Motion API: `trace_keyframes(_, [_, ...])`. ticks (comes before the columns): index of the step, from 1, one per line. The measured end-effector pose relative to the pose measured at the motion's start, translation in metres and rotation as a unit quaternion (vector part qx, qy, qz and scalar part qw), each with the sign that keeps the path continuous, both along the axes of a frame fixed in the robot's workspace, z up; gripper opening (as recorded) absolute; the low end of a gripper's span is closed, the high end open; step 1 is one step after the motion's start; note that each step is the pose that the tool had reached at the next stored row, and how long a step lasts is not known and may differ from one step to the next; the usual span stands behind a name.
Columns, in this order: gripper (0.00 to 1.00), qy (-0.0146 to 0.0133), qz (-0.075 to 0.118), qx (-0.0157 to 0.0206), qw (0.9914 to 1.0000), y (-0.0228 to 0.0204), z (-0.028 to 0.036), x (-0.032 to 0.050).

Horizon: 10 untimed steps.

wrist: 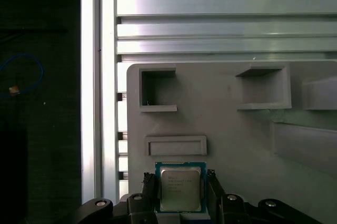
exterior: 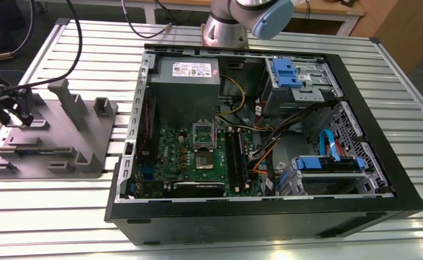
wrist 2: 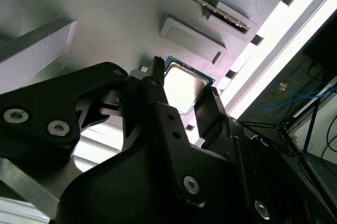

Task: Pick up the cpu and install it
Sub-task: 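Pick up the cpu and move it towards the insertion slot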

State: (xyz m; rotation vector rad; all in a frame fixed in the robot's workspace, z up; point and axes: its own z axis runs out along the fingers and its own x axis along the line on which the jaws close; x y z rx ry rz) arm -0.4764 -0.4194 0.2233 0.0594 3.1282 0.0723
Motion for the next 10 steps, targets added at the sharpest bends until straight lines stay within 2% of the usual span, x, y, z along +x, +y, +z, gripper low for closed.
trace_keyframes(10, [0.47,0.0,0.0,0.0,1.0,0.0,0.0022,0.0])
